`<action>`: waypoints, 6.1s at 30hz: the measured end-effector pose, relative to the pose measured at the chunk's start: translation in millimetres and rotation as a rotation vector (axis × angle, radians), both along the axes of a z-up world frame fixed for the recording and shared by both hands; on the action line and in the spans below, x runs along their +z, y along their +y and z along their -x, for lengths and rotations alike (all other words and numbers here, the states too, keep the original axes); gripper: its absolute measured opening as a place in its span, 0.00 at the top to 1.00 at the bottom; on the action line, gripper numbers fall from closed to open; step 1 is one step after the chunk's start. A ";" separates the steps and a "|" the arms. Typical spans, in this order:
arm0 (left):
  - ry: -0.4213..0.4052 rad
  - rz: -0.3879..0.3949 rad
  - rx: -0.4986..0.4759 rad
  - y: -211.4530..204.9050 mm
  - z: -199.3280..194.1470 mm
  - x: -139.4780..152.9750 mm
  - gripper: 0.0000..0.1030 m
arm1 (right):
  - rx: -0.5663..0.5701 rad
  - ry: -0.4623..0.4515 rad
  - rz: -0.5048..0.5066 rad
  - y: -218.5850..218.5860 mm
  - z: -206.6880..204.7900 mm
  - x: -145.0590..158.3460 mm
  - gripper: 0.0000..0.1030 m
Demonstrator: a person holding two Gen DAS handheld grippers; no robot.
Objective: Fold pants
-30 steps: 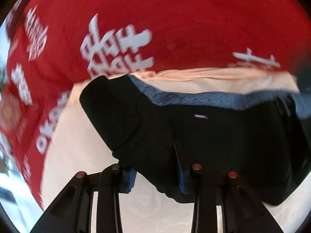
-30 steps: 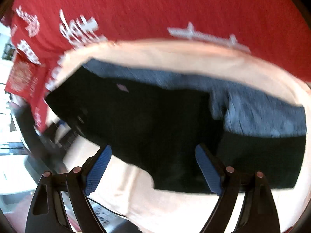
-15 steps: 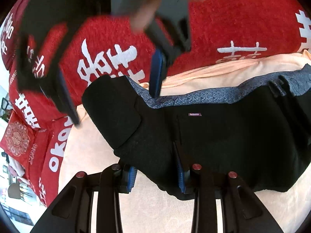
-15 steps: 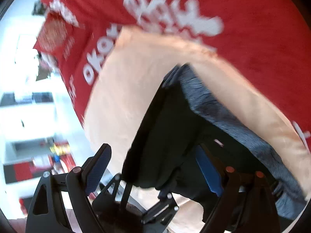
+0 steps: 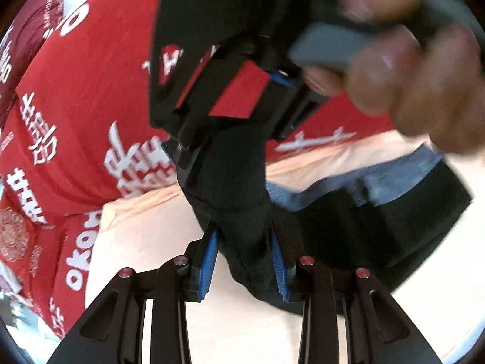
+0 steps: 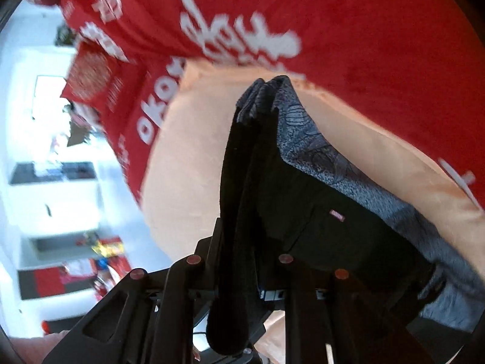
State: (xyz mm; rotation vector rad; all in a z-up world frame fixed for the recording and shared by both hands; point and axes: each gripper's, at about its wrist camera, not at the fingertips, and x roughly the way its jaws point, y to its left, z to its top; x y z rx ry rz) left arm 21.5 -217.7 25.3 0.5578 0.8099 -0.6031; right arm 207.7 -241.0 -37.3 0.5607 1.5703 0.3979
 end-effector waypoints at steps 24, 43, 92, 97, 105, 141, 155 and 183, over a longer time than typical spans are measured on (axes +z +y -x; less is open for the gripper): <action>0.100 -0.163 -0.389 -207.0 166.5 -81.2 0.66 | -0.595 -0.118 -0.103 -290.5 262.0 -2.4 0.82; 0.106 -0.183 -0.477 -196.1 185.4 -91.9 0.66 | -0.727 -0.006 -0.147 -299.3 323.3 -68.4 0.82; 0.500 -0.097 0.100 -87.8 12.9 -107.6 0.16 | -0.613 0.047 0.441 -244.1 320.0 -23.3 0.79; 0.494 -0.126 0.108 -85.3 9.5 -112.5 0.01 | -0.641 0.070 0.463 -240.9 318.5 -23.5 0.78; 0.533 -0.126 0.085 -82.1 5.1 -115.4 0.01 | -0.680 0.102 0.501 -231.9 323.5 -24.0 0.78; 0.712 -0.012 0.165 -83.7 -52.4 -112.1 0.01 | -0.702 -0.063 0.127 -303.6 343.7 -17.3 0.20; 0.937 0.113 0.187 -54.0 -86.7 -146.4 0.01 | -0.652 -0.060 -0.015 -340.6 315.3 -62.9 0.20; 0.834 0.161 0.103 -89.0 -66.3 -122.4 0.42 | -0.601 -0.035 -0.149 -342.8 287.8 -81.9 0.65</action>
